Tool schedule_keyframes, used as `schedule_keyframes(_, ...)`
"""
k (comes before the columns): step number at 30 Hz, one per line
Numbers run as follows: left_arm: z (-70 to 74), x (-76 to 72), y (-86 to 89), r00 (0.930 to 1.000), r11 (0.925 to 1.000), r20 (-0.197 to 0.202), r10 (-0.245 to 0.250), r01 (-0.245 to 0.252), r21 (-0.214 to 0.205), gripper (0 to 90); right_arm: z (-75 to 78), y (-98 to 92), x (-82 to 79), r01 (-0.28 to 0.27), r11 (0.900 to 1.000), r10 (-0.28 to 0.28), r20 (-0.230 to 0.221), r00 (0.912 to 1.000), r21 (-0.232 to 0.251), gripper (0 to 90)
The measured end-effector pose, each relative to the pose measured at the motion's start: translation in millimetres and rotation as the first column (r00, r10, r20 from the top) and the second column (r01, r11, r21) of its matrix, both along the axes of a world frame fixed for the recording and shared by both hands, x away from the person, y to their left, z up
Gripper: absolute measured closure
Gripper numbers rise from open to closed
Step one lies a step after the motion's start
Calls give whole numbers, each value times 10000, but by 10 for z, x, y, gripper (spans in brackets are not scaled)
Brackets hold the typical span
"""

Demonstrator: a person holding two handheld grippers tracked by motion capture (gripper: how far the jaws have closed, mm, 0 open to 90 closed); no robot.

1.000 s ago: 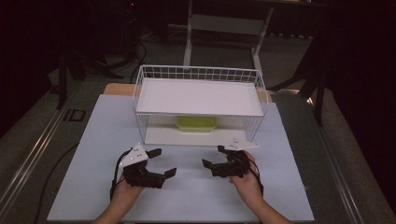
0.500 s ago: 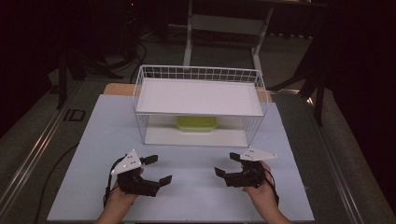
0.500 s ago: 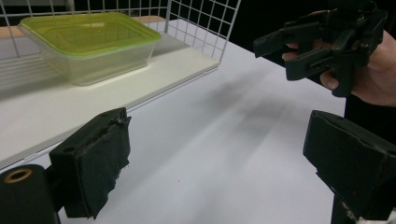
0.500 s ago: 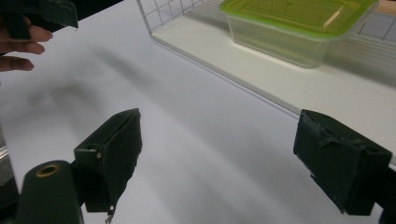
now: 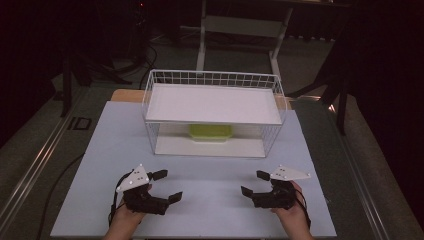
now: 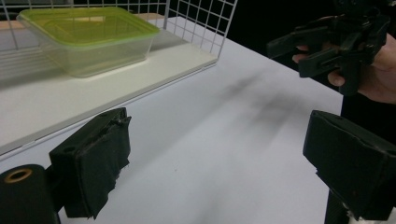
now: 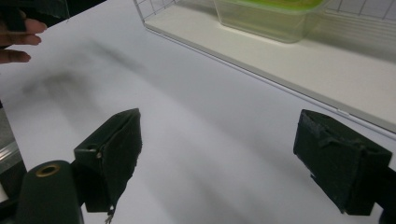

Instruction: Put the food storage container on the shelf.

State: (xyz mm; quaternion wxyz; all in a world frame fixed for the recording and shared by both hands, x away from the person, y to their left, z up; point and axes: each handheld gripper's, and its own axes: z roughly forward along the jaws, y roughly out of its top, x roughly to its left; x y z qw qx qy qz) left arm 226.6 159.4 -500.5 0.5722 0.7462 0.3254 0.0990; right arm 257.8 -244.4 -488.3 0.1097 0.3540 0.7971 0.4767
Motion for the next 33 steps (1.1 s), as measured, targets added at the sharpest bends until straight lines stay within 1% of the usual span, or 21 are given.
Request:
schedule_keyframes(2, -10, 3, 7, 10000, 10000, 2, 19, -19, -9, 82, -18, -39, -2, 73, 10000, -73, 38, 10000, 12, 152)
schedule_keyframes(5, -58, -6, 19, 9998, 9998, 149, 91, -93, 181, 105, -43, -92, -1, 135, 9999, -135, 73, 9999, 11, 152)
schedule_keyframes(6, -58, -6, 19, 9998, 9998, 149, 91, -93, 181, 105, -43, -92, -1, 135, 9999, -135, 73, 9999, 11, 152)
schedule_keyframes(7, -87, -6, 13, 9999, 9997, 141, 78, -81, 217, 104, -70, -129, 0, 90, 9999, -90, 23, 10000, -52, 152)
schedule_keyframes(8, -105, 2, 9, 10000, 9996, 1, 45, -45, 284, 104, -81, -138, 1, 48, 9999, -47, 79, 10000, -128, 152)
schedule_keyframes(9, -105, 2, 9, 10000, 9996, 1, 45, -45, 284, 103, -81, -138, 1, 48, 9999, -47, 79, 10000, -128, 152)
schedule_keyframes(10, -130, 12, 11, 10000, 9997, -83, 52, -50, 227, 103, -98, -154, 1, -22, 9995, 27, 158, 9999, -307, 152)
schedule_keyframes(11, -137, 16, 14, 9999, 9998, -106, 41, -39, 184, 102, -123, -196, 14, -91, 9994, 100, 257, 9996, -347, 152)
schedule_keyframes(12, -141, 17, 13, 9999, 9998, -135, 62, -60, 165, 102, -129, -216, 25, -91, 9998, 94, 194, 9998, -175, 152)
schedule_keyframes(13, -141, 18, 14, 9999, 9997, -86, 67, -65, 218, 102, -133, -226, 37, -110, 9999, 111, 147, 9998, -103, 152)
schedule_keyframes(15, -136, 17, 16, 10000, 9997, 0, 66, -66, 238, 102, -150, -233, 53, -165, 9996, 171, 264, 9995, -239, 153)
schedule_keyframes(16, -132, 18, 17, 10000, 9998, -8, 81, -80, 198, 102, -163, -233, 61, -179, 9995, 185, 208, 9996, -279, 152)
schedule_keyframes(19, -133, 26, 30, 9999, 9996, 31, 145, -146, 262, 100, -184, -244, 73, -189, 9995, 190, 72, 9998, -235, 152)
schedule_keyframes(20, -136, 30, 38, 9998, 9995, -20, 187, -186, 270, 100, -189, -246, 73, -190, 9994, 192, 78, 9998, -277, 152)
schedule_keyframes(22, -136, 30, 60, 9996, 9993, 15, 297, -298, 240, 100, -208, -250, 86, -258, 9988, 262, 76, 9996, -424, 152)
schedule_keyframes(24, -127, 29, 91, 9991, 9989, 25, 421, -421, 196, 100, -236, -248, 101, -267, 9976, 263, -62, 9996, -637, 151)
schedule_keyframes(25, -122, 28, 107, 9987, 9985, 75, 511, -512, 203, 100, -251, -249, 111, -327, 9971, 319, -121, 9994, -682, 151)
schedule_keyframes(27, -117, 29, 133, 9979, 9977, 147, 638, -641, 203, 99, -274, -250, 128, -274, 9961, 260, -182, 9995, -838, 150)
schedule_keyframes(29, -121, 36, 160, 9973, 9972, 110, 731, -732, 117, 100, -287, -261, 147, -229, 9961, 212, -206, 9996, -851, 149)
schedule_keyframes(32, -129, 42, 165, 9970, 9969, 60, 777, -778, 118, 100, -287, -282, 166, -104, 9966, 96, -101, 9999, -818, 149)
schedule_keyframes(33, -131, 46, 164, 9971, 9970, 71, 754, -755, 157, 100, -285, -285, 170, -69, 9961, 66, -38, 10000, -880, 149)
